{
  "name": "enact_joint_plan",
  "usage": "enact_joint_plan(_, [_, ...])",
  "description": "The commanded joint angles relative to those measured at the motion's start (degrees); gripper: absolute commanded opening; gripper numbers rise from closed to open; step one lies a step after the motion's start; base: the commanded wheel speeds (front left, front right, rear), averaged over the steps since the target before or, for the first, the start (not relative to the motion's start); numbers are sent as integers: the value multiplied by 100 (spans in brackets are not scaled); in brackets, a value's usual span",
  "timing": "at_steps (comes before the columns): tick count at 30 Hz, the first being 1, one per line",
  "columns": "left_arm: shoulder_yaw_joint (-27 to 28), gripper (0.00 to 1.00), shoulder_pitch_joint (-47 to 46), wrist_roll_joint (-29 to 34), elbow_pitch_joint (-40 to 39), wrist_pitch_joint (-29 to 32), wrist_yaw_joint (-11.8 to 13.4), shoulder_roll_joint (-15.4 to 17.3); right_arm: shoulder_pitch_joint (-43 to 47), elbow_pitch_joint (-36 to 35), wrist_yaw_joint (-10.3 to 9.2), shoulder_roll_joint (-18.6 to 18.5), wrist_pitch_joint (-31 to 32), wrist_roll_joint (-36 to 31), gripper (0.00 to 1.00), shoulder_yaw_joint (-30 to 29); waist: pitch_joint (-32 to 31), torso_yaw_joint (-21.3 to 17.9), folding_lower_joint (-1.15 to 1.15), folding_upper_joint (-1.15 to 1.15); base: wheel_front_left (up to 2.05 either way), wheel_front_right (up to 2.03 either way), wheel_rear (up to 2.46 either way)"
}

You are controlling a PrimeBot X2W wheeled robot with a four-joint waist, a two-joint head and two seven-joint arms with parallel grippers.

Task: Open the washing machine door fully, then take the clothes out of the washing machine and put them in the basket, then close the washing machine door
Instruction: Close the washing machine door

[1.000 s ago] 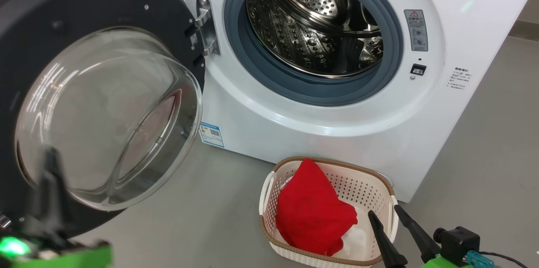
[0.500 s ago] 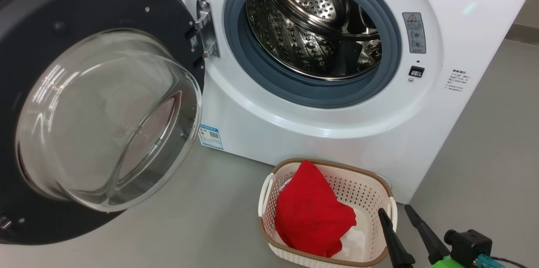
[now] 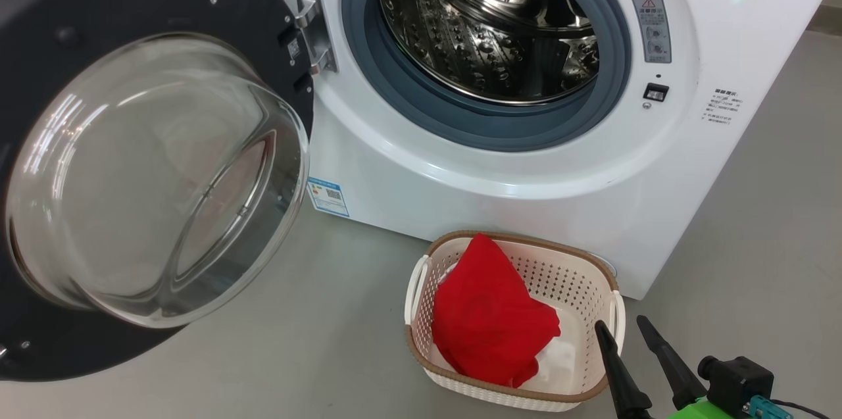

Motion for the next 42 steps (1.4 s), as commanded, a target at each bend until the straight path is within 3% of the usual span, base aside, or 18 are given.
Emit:
enact_joint_plan(1, [-3, 0, -91, -56, -106, 218, -57, 470, -186, -142, 36, -31, -38, -67, 100, 84, 19, 2, 0, 0, 0, 0, 0])
enact_joint_plan(5, [-242, 0, 155, -313, -99, 1102, -115, 620, -213, -144, 36, -25, -38, -60, 100, 99, 37, -13, 0, 0, 0, 0, 0])
enact_joint_plan(10, [-368, 0, 529, -686, -422, 1740, -134, 599, -191, -142, 36, -37, -38, -49, 100, 79, 27, -27, 0, 0, 0, 0, 0])
enact_joint_plan(18, [-813, 0, 1517, -1783, -2003, 2576, -138, 522, -208, -144, 36, -57, -38, -38, 100, 51, -2, -77, 0, 0, 0, 0, 0])
enact_joint_plan(32, [-1310, 0, 2572, -2960, -4020, 2507, -139, 440, -143, -140, 36, -61, -38, -41, 100, 55, -155, -242, 0, 0, 0, 0, 0])
enact_joint_plan(42, [-2063, 0, 2688, -3238, -4874, 2312, -139, 412, -125, -172, 36, -71, -38, -51, 100, 89, -223, -547, 0, 0, 0, 0, 0])
